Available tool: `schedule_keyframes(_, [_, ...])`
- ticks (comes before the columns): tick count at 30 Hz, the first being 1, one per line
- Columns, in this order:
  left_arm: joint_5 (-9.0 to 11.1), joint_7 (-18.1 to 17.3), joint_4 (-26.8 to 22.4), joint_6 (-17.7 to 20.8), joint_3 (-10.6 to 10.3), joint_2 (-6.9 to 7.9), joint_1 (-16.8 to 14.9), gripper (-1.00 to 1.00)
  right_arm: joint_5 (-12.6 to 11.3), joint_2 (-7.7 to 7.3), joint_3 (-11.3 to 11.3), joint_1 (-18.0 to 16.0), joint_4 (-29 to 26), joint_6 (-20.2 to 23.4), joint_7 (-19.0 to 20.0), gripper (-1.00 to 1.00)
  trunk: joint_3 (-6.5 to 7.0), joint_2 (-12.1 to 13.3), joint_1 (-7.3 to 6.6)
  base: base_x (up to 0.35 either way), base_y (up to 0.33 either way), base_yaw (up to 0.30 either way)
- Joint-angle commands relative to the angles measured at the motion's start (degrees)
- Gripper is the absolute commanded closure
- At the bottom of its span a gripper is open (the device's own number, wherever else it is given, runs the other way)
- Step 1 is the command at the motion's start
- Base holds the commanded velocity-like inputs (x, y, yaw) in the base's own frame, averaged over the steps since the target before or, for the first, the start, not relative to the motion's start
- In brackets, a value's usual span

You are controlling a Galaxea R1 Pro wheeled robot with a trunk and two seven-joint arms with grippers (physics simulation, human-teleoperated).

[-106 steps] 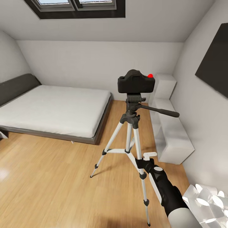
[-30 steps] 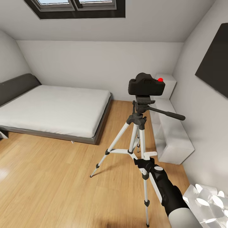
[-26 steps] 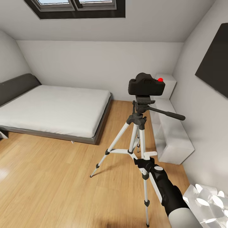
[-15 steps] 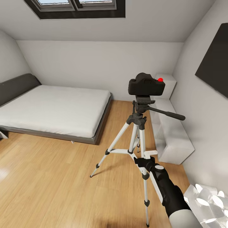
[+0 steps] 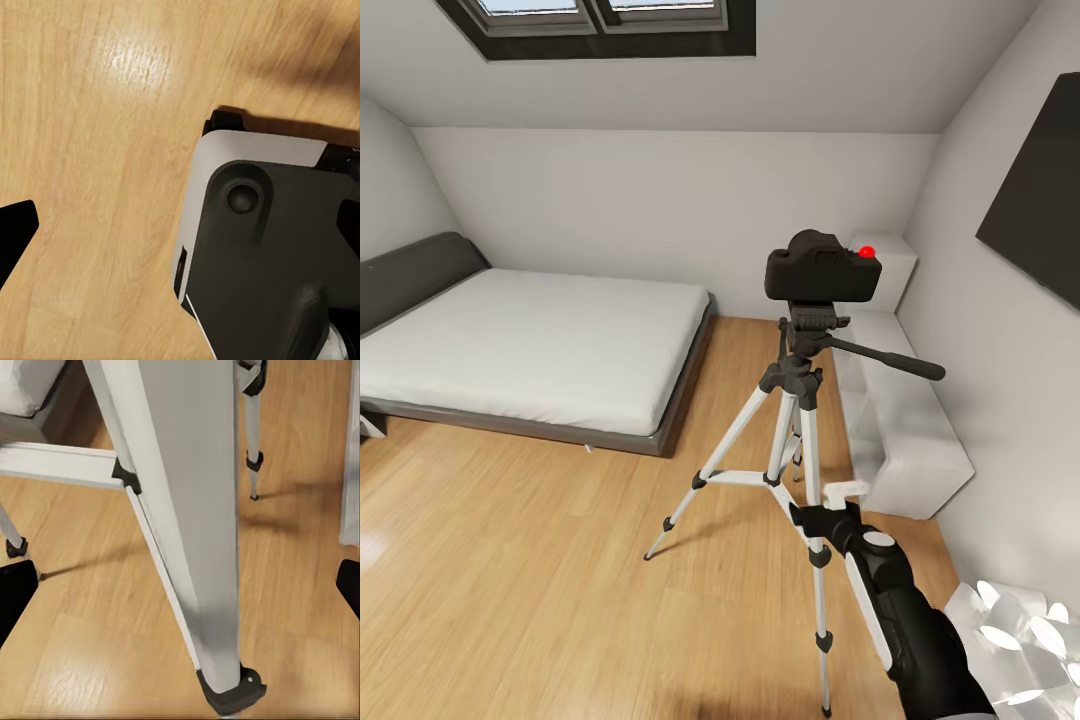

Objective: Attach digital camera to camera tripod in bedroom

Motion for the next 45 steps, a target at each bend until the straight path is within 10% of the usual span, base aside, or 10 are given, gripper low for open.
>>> schedule_keyframes(1, [0.6, -0.2, 0.0, 0.2, -0.4, 0.02, 0.0, -1.00, 0.5, 0.02, -0.1, 0.5, -1.0, 0.8, 0.4, -1.00, -0.10, -0.1, 0.03, 0.000, 0.000, 0.000])
schedule_keyframes(29, [0.6, -0.2, 0.0, 0.2, -0.4, -0.04, 0.0, -1.00, 0.3, -0.13, 0.0, 8.3, -13.0, 10.4, 1.1, -1.00, -0.10, -0.1, 0.03, 0.000, 0.000, 0.000])
schedule_keyframes(45, [0.6, -0.2, 0.0, 0.2, -0.4, -0.06, 0.8, -1.00, -0.1, -4.15, -0.3, 16.5, -12.9, 11.5, 1.3, -1.00, -0.10, -0.1, 0.03, 0.000, 0.000, 0.000])
